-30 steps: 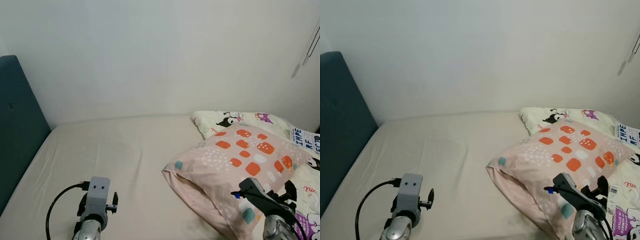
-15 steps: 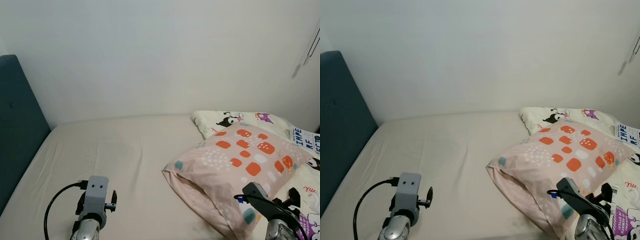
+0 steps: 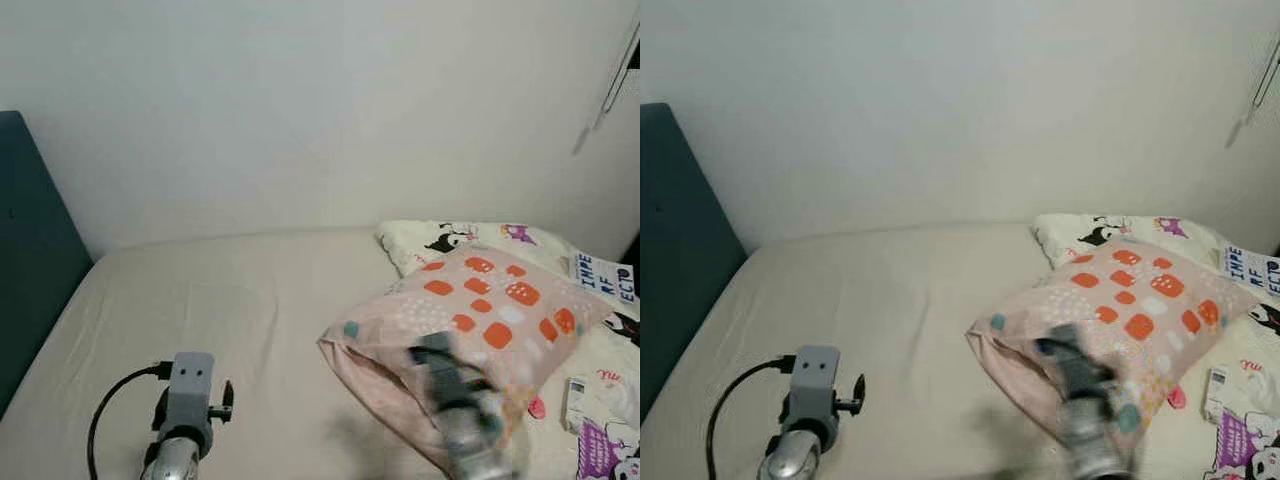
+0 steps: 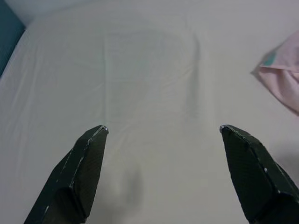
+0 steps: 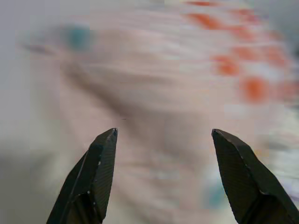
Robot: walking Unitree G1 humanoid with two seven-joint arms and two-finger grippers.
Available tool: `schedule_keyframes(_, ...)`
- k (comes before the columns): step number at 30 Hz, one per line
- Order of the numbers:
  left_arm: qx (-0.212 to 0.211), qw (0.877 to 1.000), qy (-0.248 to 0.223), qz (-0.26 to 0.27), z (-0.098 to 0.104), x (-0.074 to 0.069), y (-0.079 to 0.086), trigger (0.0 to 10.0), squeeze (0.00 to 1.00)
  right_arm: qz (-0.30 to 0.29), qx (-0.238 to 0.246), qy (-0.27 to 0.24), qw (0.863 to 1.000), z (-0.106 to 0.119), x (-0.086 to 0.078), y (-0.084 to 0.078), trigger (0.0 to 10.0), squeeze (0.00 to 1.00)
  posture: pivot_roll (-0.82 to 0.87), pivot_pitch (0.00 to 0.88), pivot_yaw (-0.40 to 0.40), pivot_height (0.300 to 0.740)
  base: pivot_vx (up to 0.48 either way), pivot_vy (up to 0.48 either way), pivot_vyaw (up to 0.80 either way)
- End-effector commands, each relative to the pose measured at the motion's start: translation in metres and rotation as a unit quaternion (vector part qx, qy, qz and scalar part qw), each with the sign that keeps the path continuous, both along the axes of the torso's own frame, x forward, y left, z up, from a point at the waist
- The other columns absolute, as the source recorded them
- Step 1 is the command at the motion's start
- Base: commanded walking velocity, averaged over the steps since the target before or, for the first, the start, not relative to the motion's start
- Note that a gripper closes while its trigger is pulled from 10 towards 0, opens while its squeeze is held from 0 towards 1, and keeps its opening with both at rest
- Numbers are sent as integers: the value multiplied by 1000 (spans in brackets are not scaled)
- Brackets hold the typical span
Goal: Clean up the room
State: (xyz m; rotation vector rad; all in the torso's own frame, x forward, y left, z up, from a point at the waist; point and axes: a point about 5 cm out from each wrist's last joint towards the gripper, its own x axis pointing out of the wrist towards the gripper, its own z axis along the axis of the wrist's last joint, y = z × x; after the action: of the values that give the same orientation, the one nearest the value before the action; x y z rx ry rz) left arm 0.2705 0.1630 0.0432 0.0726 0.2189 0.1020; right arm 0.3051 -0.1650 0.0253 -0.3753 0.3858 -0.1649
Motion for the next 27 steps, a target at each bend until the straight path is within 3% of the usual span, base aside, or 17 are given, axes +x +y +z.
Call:
schedule_keyframes(1,-5,1000,22,20,-9,-6,8,10000,0,-14,6,-11,1000,3,1,-15,10000,149,21,47,-11,740,0,0,0)
schedule_keyframes(2,0,999,22,27,-9,-6,10,10000,0,1,24,-9,1000,2,0,-5,10000,110,25,42,-17,740,0,0,0)
schedule_keyframes(3,9,999,22,35,-10,-6,13,10000,0,6,40,-10,999,0,-2,3,10000,0,27,37,-22,740,0,0,0)
schedule_keyframes(6,23,998,31,52,-13,-8,20,10000,0,16,68,-38,997,-1,-9,13,10000,0,27,35,-29,740,0,0,0)
schedule_keyframes(10,37,997,23,58,-14,-11,23,10000,0,14,105,-56,993,-3,-15,15,10000,0,23,39,-30,740,0,0,0)
schedule_keyframes(14,57,997,3,47,-13,-14,20,10000,0,57,150,-65,985,-4,-22,16,10000,0,13,47,-31,740,0,0,0)
schedule_keyframes(19,45,999,11,15,-16,-19,9,10000,0,121,168,-47,977,-7,-27,21,10000,0,6,51,-34,740,0,0,0)
schedule_keyframes(21,27,999,13,-16,-17,-20,0,10000,0,179,170,-53,968,-5,-32,26,10000,0,0,56,-43,740,0,0,0)
schedule_keyframes(27,18,1000,0,-2,-12,-18,6,10000,0,218,141,-86,962,2,-36,27,10000,0,-4,60,-39,740,0,0,0)
